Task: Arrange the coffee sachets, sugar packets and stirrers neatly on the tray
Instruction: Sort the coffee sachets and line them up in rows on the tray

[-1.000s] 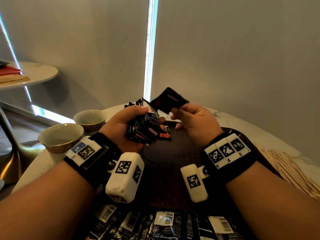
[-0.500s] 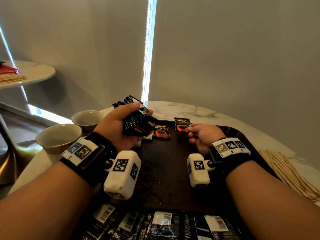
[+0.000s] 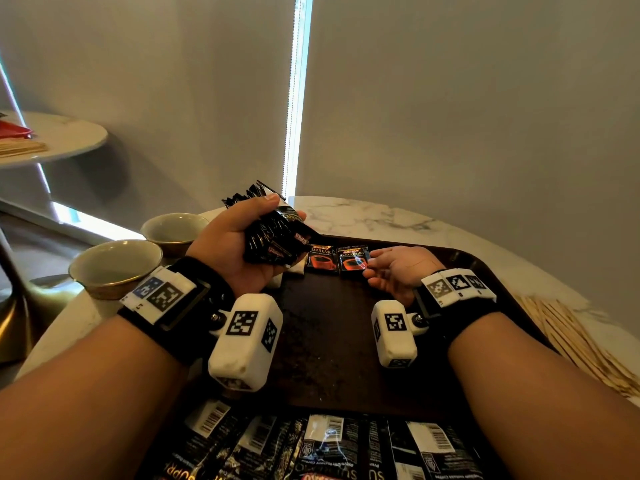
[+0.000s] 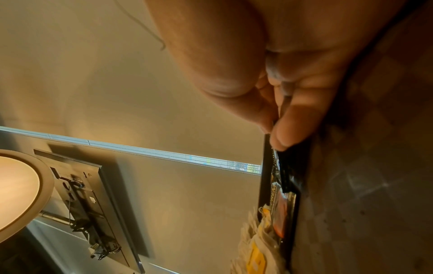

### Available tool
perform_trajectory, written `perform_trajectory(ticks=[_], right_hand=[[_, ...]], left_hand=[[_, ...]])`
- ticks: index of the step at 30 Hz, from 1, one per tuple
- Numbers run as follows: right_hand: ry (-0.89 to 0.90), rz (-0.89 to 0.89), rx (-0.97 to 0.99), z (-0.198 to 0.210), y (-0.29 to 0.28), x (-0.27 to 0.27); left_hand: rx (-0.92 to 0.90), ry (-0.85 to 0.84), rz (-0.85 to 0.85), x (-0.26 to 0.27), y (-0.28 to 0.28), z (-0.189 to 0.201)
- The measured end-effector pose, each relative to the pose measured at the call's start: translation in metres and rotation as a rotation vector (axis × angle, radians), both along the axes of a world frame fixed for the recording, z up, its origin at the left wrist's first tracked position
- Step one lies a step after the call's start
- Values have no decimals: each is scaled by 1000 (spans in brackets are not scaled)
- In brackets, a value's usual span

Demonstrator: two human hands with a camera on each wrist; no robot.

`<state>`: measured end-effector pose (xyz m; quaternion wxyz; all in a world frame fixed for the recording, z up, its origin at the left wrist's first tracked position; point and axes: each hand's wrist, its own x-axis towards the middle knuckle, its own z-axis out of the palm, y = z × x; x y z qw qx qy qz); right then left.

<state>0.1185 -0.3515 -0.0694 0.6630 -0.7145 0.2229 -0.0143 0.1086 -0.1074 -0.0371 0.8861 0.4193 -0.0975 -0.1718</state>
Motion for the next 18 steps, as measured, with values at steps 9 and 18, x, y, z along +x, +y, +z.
perform_trajectory(ticks=[9, 18], right_hand=[[10, 17, -28, 0, -3, 0], [10, -5, -85, -3, -4, 3]], left_hand=[[14, -1, 6, -1, -1, 0], [11, 3, 4, -2, -1, 0]])
